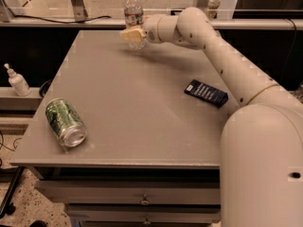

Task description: Move water bottle near green can

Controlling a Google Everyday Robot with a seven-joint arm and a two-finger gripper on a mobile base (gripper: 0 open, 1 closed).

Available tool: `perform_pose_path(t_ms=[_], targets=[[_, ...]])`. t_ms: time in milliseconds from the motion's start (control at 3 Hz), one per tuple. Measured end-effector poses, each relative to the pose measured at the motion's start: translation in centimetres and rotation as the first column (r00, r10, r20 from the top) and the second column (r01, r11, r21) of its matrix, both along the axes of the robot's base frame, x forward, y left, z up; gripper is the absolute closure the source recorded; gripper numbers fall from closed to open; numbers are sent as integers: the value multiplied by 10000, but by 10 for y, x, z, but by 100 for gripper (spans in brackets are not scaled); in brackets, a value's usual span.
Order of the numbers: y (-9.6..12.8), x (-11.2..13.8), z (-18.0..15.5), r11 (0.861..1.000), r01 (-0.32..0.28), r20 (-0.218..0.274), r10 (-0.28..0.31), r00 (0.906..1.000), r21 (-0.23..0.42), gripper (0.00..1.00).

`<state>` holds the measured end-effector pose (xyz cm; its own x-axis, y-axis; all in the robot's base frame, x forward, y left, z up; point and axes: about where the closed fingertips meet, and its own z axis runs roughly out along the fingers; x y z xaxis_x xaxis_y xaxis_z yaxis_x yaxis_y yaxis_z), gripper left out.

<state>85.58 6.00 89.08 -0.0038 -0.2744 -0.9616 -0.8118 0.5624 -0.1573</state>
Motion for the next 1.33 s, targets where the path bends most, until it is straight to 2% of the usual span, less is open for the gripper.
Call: perform_pose_path(t_ms=[333,667,1000,1333], targets=[[-10,-15,10,9996,24,-268,-16,9996,293,65],[-25,-48,28,9967,-316,-506,354,9981,743,88],[-36,-101,36,9880,-1213,-730,1285,9890,960,100],[-49,-170,36,9575,-2667,-976,2774,9558,1097,100]])
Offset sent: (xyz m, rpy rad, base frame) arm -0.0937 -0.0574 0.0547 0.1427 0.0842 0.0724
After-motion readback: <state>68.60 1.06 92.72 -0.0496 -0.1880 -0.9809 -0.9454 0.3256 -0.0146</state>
